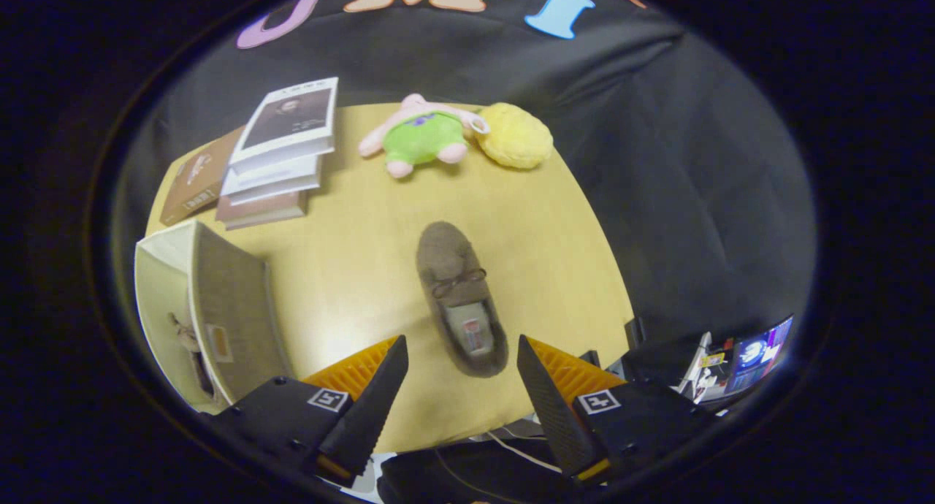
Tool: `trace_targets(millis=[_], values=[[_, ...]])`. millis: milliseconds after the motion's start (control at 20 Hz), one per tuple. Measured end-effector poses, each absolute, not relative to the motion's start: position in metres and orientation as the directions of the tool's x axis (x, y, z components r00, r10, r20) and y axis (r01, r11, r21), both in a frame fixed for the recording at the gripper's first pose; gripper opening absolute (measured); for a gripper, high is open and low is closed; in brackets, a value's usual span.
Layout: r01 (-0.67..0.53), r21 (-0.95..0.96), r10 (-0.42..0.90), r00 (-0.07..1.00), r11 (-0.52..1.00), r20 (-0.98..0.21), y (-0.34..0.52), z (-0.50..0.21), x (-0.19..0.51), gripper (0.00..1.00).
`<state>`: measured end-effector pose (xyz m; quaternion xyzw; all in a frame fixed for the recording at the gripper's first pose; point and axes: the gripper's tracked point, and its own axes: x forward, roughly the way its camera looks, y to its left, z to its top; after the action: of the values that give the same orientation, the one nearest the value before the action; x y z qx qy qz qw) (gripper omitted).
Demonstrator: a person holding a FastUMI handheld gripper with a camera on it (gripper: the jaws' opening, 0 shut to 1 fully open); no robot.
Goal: Open the storage box then place both shoes into the box .Put the left shoe in first, then the right shoe, with the right side of both shoes facing outward in a uniform manner.
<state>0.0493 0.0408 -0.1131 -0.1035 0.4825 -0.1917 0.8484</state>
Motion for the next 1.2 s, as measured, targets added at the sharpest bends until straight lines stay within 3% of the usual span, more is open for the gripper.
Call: trace_targets(millis=[600,1200], values=[[0.22,-0.376,-0.427,0.271,0.9,-0.863,-0.035,-0.199,0.069,0.77],[0.14,-0.264,-0.292,0.253,0.954,-0.922,-0.037,-0.249,0.081,0.21]])
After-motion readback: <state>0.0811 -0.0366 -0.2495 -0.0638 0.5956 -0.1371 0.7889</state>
